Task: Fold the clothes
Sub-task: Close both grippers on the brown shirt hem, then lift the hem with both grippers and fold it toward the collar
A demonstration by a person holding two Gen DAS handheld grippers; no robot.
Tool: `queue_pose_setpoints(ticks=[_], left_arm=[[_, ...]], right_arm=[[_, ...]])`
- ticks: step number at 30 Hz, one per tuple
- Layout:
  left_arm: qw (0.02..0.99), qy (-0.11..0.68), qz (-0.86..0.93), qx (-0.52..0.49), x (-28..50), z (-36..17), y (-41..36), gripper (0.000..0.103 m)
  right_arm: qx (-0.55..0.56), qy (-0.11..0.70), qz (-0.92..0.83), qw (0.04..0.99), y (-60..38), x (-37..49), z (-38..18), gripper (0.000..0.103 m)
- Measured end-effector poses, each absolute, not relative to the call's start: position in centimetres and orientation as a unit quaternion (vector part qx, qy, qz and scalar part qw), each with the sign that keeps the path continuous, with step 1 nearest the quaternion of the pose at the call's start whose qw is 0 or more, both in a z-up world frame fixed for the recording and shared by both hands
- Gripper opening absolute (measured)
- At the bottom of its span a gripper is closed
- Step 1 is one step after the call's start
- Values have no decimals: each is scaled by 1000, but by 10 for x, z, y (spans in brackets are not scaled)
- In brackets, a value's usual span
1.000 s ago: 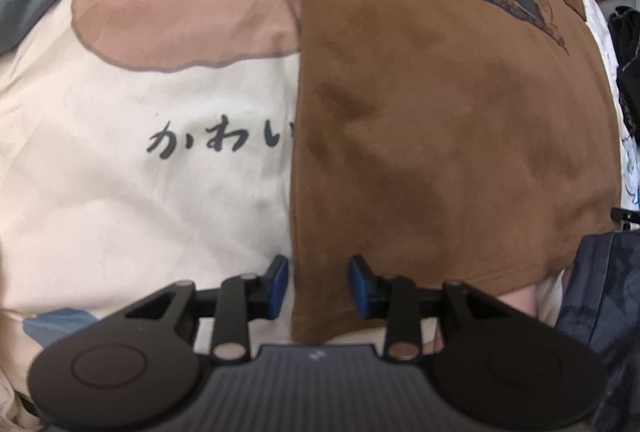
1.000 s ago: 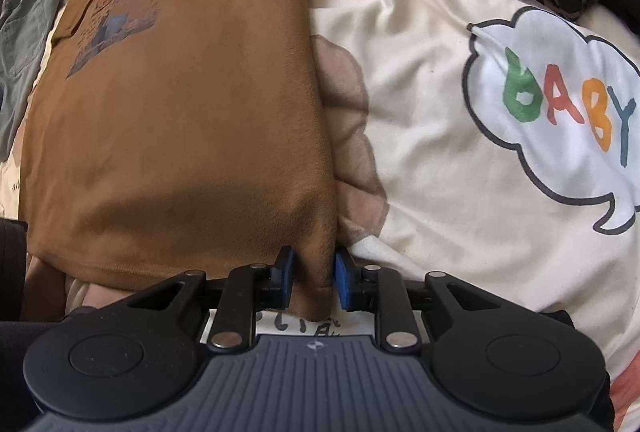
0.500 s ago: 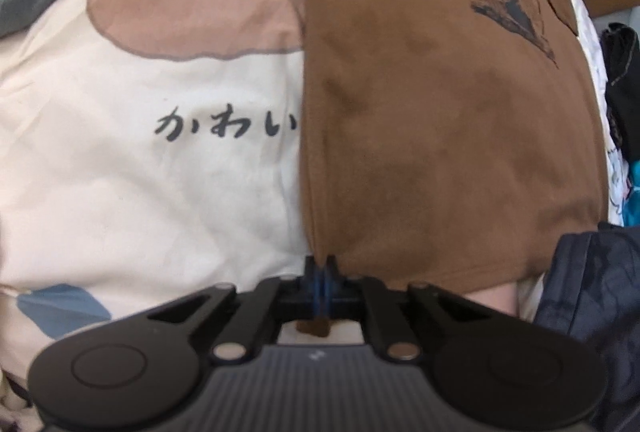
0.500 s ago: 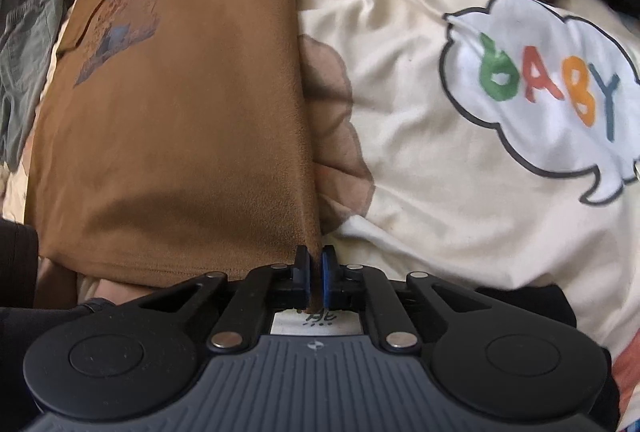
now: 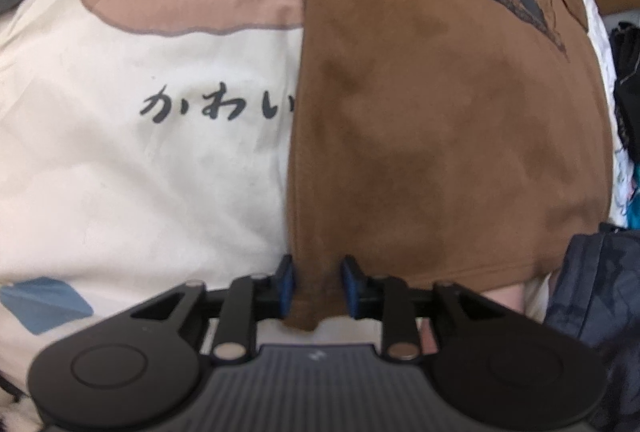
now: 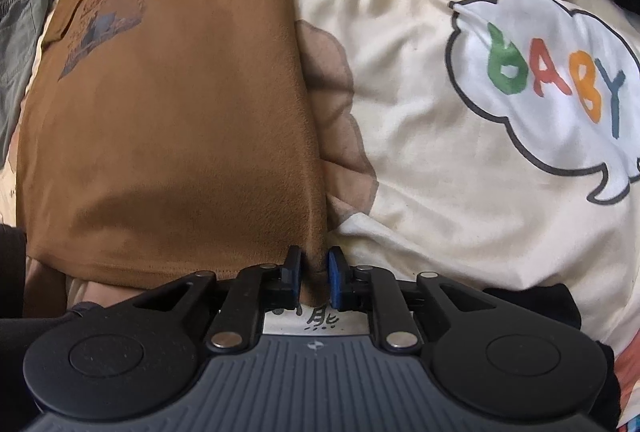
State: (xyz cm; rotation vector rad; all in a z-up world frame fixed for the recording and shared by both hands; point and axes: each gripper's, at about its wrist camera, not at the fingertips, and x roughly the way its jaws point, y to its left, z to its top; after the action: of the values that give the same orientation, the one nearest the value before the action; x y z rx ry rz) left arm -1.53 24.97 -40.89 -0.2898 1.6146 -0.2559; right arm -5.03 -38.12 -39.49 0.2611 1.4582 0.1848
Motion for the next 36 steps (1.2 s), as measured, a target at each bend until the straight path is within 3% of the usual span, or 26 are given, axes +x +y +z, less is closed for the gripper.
queue_pose_setpoints(ticks=[2,6,9,18,24,36], left_arm=[[675,718,-116,-124,-13,-409,249,29],[671,724,-118,-107,-8,-408,249,10],[675,721,-122,-98,-3,-403,249,4],[692,703,-135,-95,14,-361,262,3],[713,679,-143,-103,-48,-315,273,3],[743,641,-144,-124,-34,-275,260,3]], right_arm=[[103,666,90,733,-377,-50,-396,16],[94,666,93,734,-375,-51,-397,10],[69,671,99,732,-370,-54,-393,5],[11,672,97,734,-352,-57,-358,4],[-3,656,99,748,-349,-66,-322,4],[24,634,98,767,-340,-63,-276,3]])
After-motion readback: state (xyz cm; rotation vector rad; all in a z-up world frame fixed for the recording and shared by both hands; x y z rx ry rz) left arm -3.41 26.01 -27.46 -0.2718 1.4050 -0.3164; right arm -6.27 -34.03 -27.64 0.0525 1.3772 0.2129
